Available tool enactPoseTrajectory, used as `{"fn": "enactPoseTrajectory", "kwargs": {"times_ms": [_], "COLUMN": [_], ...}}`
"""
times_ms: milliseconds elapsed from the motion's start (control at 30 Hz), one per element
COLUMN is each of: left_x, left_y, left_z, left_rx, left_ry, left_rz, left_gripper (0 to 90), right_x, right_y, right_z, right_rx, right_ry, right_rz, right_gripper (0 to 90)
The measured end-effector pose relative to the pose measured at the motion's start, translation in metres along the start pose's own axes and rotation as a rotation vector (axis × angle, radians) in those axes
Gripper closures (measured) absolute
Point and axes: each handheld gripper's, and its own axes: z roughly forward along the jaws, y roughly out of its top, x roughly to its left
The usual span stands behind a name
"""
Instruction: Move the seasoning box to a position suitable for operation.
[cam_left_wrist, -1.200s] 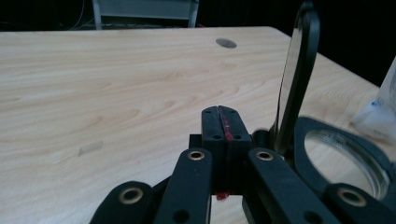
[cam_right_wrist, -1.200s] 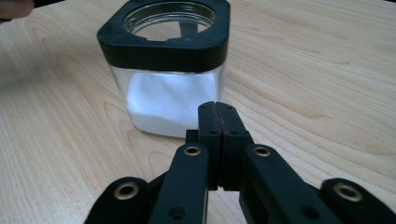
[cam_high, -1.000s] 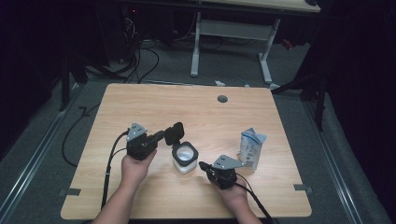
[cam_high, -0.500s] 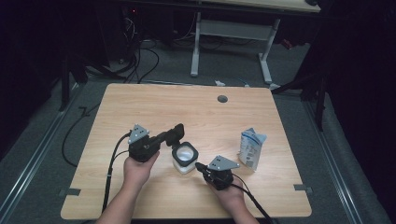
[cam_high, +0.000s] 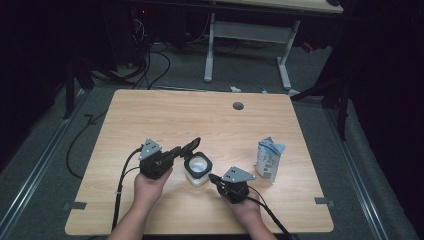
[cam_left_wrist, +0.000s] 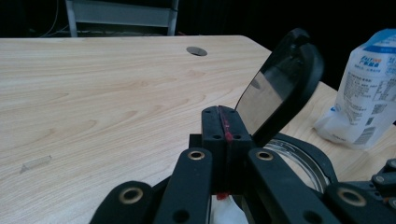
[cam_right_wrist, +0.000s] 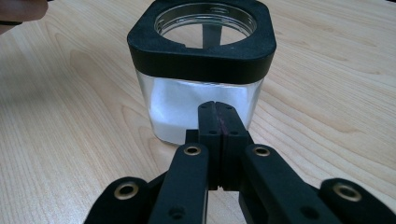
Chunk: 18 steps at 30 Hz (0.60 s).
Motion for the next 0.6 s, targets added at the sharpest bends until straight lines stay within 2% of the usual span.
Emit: {"fn": "enactPoseTrajectory", "kwargs": {"times_ms": [600], "left_x": [-0.009], "left_y": [-0.014], "left_z": [-0.001], "left_rx": [0.024], "left_ry": [-0.017], "left_rz": [0.014], "left_gripper": [90.0], "right_x": [-0.001], "right_y": [-0.001], "right_z": [0.0], "right_rx": [0.002], "right_ry": [0.001], "right_rz": [0.0], "right_gripper": [89.6]}}
